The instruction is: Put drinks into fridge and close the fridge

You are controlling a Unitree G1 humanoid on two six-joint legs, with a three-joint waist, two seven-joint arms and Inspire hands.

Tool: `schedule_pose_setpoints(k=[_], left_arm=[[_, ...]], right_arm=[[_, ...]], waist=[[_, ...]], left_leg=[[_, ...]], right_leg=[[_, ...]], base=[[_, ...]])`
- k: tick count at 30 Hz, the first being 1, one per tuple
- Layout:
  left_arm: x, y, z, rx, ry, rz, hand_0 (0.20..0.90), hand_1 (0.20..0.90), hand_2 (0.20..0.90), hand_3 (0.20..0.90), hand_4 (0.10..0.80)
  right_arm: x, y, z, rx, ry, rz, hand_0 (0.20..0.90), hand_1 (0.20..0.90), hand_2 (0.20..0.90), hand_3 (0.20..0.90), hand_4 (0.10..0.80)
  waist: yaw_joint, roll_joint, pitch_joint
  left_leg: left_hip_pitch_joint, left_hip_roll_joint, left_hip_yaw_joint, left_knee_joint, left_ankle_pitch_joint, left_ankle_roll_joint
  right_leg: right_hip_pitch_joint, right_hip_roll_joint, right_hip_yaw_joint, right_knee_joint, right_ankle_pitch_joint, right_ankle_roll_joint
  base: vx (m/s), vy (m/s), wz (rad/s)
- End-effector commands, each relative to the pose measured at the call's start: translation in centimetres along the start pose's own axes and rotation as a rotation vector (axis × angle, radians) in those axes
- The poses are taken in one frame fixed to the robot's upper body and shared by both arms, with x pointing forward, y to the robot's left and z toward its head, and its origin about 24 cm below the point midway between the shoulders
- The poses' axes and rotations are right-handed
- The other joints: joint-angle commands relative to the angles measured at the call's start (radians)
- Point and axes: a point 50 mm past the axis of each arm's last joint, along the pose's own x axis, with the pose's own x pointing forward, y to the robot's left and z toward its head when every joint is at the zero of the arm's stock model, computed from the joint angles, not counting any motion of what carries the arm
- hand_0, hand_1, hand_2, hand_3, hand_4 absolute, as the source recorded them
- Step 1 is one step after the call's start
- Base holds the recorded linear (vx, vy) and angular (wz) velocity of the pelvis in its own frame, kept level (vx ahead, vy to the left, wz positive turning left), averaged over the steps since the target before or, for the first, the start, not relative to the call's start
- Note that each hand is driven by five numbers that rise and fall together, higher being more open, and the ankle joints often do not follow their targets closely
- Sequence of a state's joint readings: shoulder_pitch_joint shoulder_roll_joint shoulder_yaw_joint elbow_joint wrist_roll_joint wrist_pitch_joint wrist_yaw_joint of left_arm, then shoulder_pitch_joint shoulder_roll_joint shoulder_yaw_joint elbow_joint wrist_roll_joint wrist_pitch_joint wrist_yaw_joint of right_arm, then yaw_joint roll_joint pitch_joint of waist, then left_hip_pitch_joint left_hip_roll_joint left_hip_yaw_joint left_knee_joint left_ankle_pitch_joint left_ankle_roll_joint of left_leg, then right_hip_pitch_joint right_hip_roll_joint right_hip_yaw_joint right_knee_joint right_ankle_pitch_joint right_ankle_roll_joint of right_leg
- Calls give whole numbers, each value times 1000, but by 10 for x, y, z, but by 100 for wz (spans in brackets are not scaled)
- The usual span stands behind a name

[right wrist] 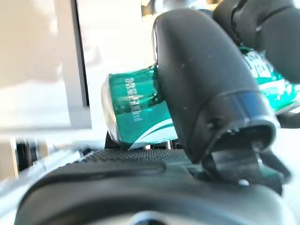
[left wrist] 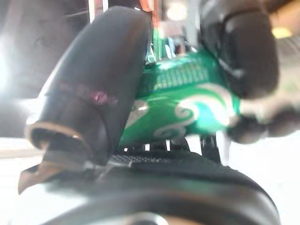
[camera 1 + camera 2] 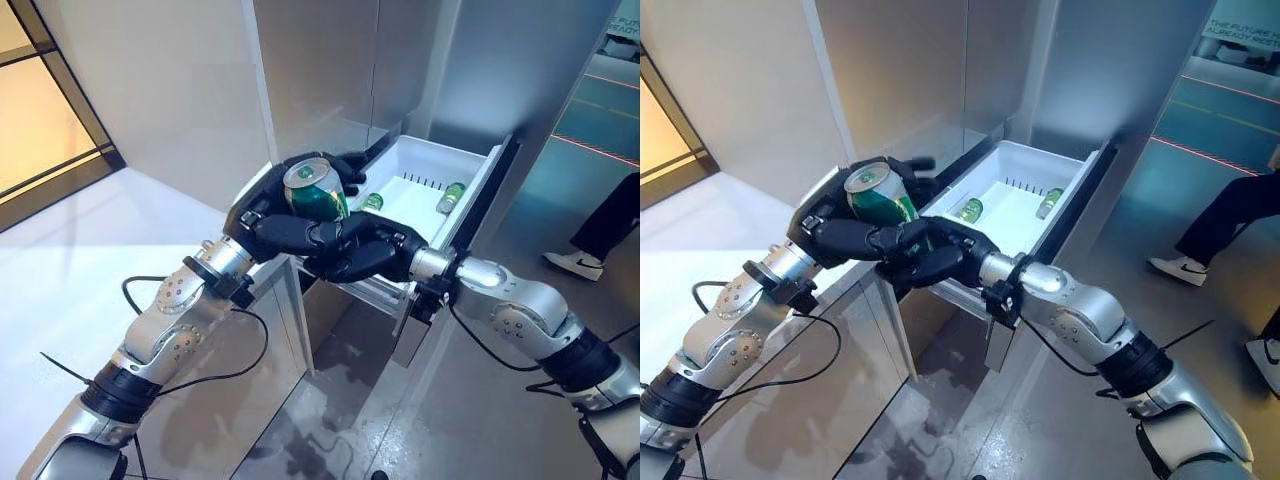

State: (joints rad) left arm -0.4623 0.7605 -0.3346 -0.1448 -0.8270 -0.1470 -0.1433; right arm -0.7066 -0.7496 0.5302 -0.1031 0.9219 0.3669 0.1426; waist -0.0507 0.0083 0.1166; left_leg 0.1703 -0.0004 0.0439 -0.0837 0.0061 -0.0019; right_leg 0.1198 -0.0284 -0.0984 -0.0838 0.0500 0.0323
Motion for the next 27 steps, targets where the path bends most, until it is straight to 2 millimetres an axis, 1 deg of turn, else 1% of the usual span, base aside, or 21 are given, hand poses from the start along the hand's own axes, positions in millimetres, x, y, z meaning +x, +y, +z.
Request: schedule_pose_setpoints(k=[1, 4, 5, 6, 8, 12, 15, 19, 20, 23, 25, 26, 27], left_arm=[[29, -3, 100, 244, -512, -65, 900, 900, 900, 900, 800], [30, -1, 108, 301, -547, -32, 900, 900, 900, 900, 800], [31, -1, 109, 316, -555, -23, 900, 900, 900, 900, 800], [31, 0, 111, 326, -562, -18, 900, 900, 900, 900, 800], [32, 1, 112, 326, -565, -12, 900, 900, 900, 900, 800], [36, 0, 107, 290, -536, -16, 900, 900, 900, 900, 800], [39, -1, 98, 236, -492, -31, 900, 900, 900, 900, 800], [41, -6, 73, 64, -375, -88, 900, 900, 900, 900, 800], [41, -11, 55, -73, -292, -134, 900, 900, 900, 900, 800], [34, -30, 15, -328, -131, -220, 900, 900, 900, 900, 800], [23, -47, -14, -495, -33, -267, 900, 900, 900, 900, 800], [20, -51, -19, -532, -14, -274, 900, 900, 900, 900, 800], [9, -65, -38, -640, 46, -293, 900, 900, 900, 900, 800]], right_arm=[[-15, -56, 90, -115, -340, -314, 300, 300, 300, 200, 100], [-25, -78, 104, -153, -354, -442, 300, 300, 300, 200, 100], [-27, -82, 107, -164, -358, -475, 300, 300, 300, 200, 100], [-33, -92, 112, -169, -365, -521, 300, 300, 300, 200, 100], [-42, -105, 118, -177, -376, -587, 300, 300, 300, 200, 100], [-55, -126, 125, -175, -398, -697, 300, 300, 300, 200, 100], [-62, -138, 127, -171, -406, -763, 300, 300, 300, 200, 100], [-65, -147, 127, -188, -397, -825, 300, 300, 300, 200, 100], [-64, -150, 127, -196, -391, -849, 300, 300, 300, 200, 100], [-60, -152, 132, -233, -382, -884, 300, 300, 300, 200, 100], [-62, -155, 137, -263, -385, -912, 300, 300, 300, 200, 100], [-63, -156, 138, -270, -386, -919, 300, 300, 300, 200, 100], [-66, -159, 144, -287, -388, -949, 300, 300, 300, 200, 100]], waist=[[20, -38, -101], [24, -43, -103], [24, -44, -104], [26, -46, -106], [28, -49, -107], [35, -52, -108], [43, -54, -106], [56, -54, -100], [65, -54, -97], [80, -51, -90], [93, -50, -85], [96, -49, -84], [109, -49, -79]], left_leg=[[-16, -64, -31, 38, -72, 36], [-17, -64, -34, 42, -75, 34], [-17, -64, -35, 42, -76, 33], [-17, -64, -37, 43, -78, 33], [-17, -64, -40, 45, -79, 31], [-20, -65, -48, 50, -82, 29], [-21, -65, -56, 53, -83, 28], [-25, -65, -67, 59, -82, 25], [-26, -65, -72, 63, -82, 23], [-29, -64, -81, 70, -82, 20], [-34, -64, -90, 73, -81, 19], [-34, -65, -92, 74, -81, 19], [-39, -66, -102, 77, -79, 17]], right_leg=[[-14, 21, 5, 121, -119, 24], [-13, 22, 2, 125, -122, 22], [-12, 23, 1, 125, -122, 22], [-12, 24, 1, 125, -122, 21], [-12, 26, 0, 126, -122, 20], [-11, 30, -1, 128, -125, 17], [-10, 32, -4, 128, -126, 15], [-6, 33, -13, 130, -129, 12], [-3, 33, -19, 131, -130, 10], [0, 32, -31, 134, -134, 7], [2, 30, -39, 134, -135, 4], [2, 30, -41, 134, -135, 3], [5, 30, -48, 132, -136, 0]], base=[[0, 0, 0], [0, 0, 0], [0, 0, 0], [0, 0, 0], [5, -6, 3], [8, -5, 2], [11, -6, 0], [44, -15, 3], [78, -14, 8], [80, -7, 6], [70, 2, 8], [80, 7, 15], [75, 10, 14]])
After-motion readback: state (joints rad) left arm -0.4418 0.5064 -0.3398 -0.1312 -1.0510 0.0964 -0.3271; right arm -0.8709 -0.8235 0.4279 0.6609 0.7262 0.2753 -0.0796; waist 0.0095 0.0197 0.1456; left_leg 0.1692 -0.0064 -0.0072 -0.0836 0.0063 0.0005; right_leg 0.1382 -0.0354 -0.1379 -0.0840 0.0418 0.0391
